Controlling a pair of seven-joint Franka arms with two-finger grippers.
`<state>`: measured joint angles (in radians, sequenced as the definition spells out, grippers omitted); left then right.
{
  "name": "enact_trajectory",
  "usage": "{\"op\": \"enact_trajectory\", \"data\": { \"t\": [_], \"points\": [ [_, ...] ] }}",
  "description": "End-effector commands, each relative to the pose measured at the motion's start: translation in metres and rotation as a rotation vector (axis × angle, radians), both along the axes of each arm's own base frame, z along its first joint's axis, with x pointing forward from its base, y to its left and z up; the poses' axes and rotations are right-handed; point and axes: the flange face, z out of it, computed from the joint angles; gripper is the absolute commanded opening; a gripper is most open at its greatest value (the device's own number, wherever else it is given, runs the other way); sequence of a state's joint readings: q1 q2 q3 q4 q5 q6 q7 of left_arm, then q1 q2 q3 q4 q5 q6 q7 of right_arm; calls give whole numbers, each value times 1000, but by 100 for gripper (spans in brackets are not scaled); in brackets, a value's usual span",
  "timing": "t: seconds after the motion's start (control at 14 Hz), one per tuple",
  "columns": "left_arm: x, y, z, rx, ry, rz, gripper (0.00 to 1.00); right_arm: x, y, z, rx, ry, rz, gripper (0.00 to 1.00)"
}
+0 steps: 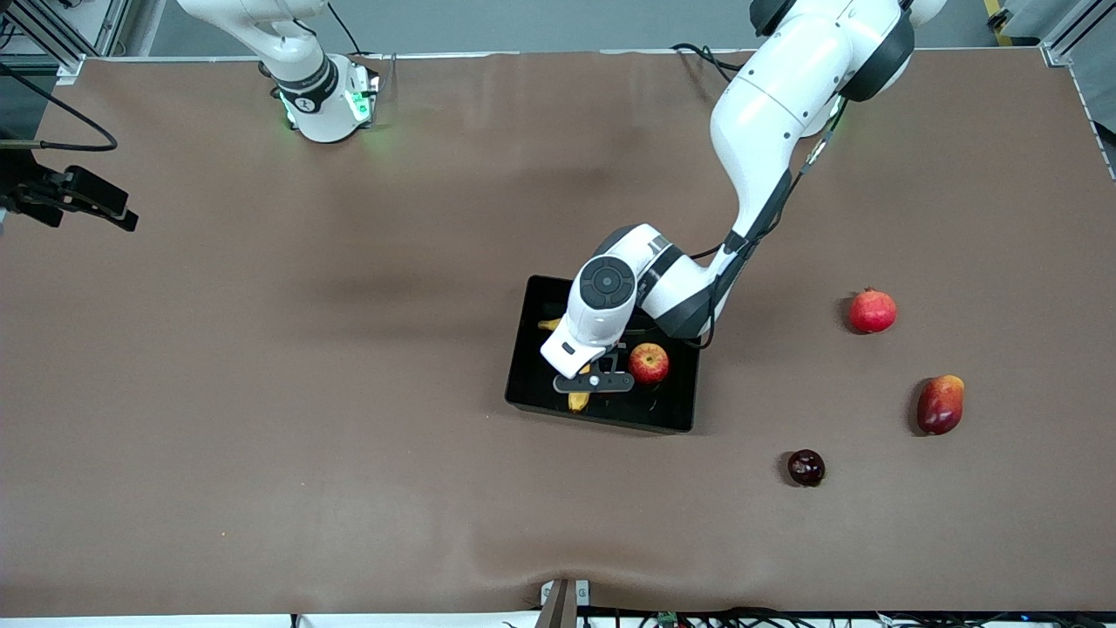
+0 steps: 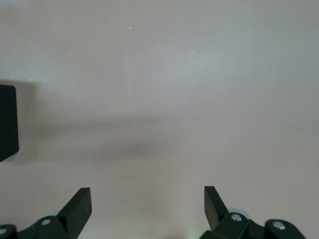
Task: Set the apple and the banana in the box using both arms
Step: 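Lower the banana into the box beside the apple and open the left gripper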
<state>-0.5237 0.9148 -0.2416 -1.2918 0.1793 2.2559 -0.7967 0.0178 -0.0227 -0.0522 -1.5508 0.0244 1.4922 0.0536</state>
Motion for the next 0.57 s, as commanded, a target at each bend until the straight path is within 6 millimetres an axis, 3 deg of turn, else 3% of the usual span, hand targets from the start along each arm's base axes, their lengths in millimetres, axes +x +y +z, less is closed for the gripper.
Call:
{"op": "enact_trajectory", "data": {
  "t": [0.0,0.07,0.14,0.21,0.5],
  "points": [
    [3,-4,-9,-6,-16,-13,12,-2,1,4,1,-10,-10,100],
    [3,-3,-12,-1,-15,-17,35,-2,1,4,1,-10,-10,100],
    [3,-3,-13,0,-16,-20,90,-2,1,4,3,-10,-10,100],
    [3,-3,-13,-1,-17,-17,100,-2,1,4,1,-10,-10,100],
    [9,0,6,-10,-34,-1,100,-2,1,4,1,-10,-10,100]
  ]
}}
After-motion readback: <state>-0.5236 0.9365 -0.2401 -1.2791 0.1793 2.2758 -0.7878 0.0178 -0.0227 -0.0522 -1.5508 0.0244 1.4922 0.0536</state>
